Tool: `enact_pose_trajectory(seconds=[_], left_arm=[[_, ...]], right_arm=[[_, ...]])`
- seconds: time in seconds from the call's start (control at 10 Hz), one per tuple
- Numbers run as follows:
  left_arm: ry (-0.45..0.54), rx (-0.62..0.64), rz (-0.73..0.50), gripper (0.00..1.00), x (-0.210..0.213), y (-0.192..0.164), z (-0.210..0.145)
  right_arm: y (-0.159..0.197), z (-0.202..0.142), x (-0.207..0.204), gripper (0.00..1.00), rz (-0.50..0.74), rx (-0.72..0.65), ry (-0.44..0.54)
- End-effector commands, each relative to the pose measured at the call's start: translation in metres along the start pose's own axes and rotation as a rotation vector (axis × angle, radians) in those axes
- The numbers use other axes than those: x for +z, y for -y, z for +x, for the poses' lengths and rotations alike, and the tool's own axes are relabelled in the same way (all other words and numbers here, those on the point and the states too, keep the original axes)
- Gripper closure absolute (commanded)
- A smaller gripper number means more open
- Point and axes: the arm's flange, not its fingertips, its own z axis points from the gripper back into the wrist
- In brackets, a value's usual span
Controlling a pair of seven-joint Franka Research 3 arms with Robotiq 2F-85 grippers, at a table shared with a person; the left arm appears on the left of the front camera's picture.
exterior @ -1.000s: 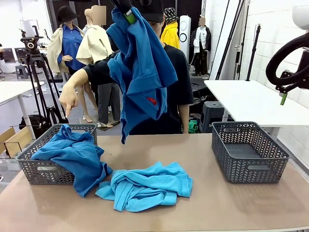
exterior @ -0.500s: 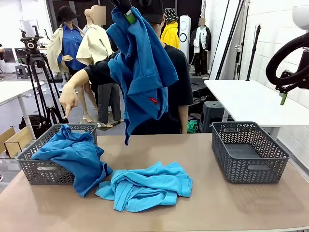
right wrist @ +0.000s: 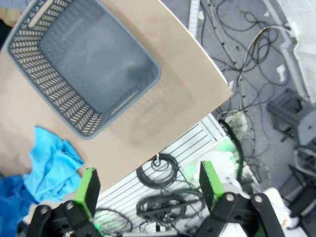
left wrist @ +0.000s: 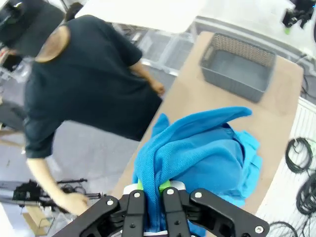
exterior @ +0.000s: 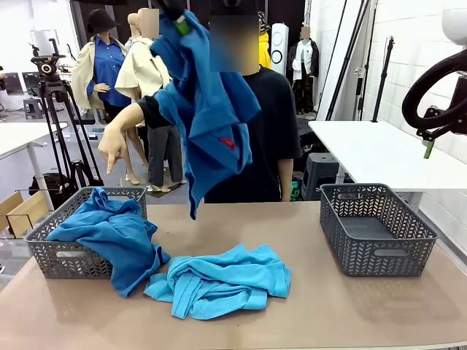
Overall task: Sort the tops and bottoms.
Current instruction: Sort the clothes according to human instructions.
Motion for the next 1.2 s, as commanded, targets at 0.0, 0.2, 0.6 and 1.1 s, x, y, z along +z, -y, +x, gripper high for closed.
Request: enact_pose_trajectory(seconds=[0.0,0.2,0.6,1.1], left_arm=[[-0.015,0.064,0.169,1.00,0.004,-0.031,-0.019],[-0.087,0.144,0.283,1.00,0.005,-0.067,-0.069],[-0.242,0.264,0.339,1.00,-0.004,-0.074,-0.168],[-0.259,0.481,0.338,1.00,-0.042,-0.055,-0.258]], right_arm=[[0.000,0.000,0.001,0.00,-0.001,0.006,-0.006],[0.000,0.000,0.001,0.00,-0.001,0.006,-0.006],[0.000,0.000,0.001,0.00,-0.001,0.006,-0.006],[0.000,0.000,0.001,0.00,-0.001,0.006,-0.006]])
